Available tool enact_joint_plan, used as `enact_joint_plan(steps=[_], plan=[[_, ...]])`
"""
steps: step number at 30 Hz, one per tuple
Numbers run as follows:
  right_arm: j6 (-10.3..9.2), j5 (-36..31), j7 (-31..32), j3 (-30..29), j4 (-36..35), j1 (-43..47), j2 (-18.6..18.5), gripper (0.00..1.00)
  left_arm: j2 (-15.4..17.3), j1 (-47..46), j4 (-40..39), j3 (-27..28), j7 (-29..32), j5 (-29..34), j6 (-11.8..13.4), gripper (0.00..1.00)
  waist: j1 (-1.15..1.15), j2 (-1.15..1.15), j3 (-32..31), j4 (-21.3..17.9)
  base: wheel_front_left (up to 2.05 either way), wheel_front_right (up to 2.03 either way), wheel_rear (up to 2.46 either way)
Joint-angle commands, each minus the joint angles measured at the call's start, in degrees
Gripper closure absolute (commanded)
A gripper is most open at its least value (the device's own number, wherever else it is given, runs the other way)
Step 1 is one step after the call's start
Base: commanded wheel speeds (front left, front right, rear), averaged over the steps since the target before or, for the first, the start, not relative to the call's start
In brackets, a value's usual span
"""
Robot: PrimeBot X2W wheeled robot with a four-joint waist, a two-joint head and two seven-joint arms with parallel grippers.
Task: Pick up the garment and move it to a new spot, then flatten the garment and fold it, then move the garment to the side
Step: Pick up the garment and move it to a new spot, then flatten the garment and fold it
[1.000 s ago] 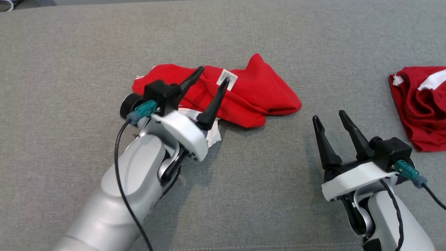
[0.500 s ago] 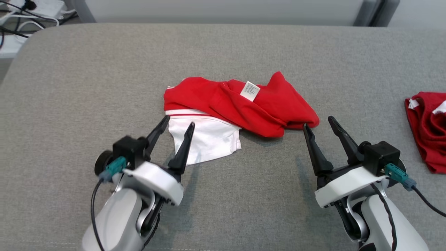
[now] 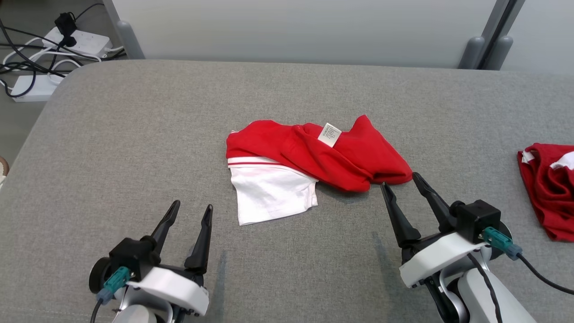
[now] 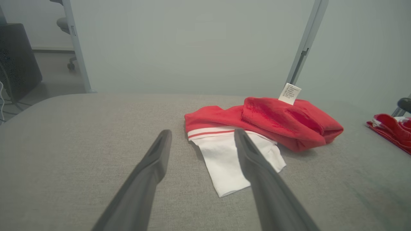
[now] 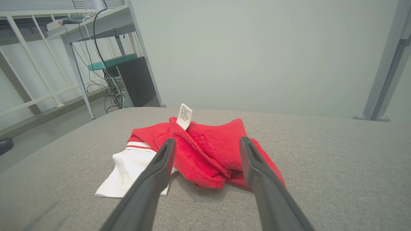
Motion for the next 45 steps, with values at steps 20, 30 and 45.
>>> enact_joint_plan(steps=[20,30,45], plan=[[0.24,0.4,3.1,16.9,2.6,-6.8,-2.2,0.00,-2.9,4.0,-4.7,7.9,-0.3,3.8,-2.7,0.00,0.00,0.00,0.9,6.7,0.00,0.00,0.00],[0.24,2.4,4.7,28.9,13.3,-14.8,-1.8,0.00,-3.9,3.0,-4.4,5.5,-0.3,3.0,-3.1,0.00,0.00,0.00,3.5,13.4,0.00,0.00,0.00],[0.24,0.8,3.6,34.6,26.5,-22.6,-0.9,0.00,-4.0,1.0,-4.1,2.4,-0.3,-0.5,-3.1,0.00,0.00,0.00,6.8,17.8,0.00,0.00,0.00]])
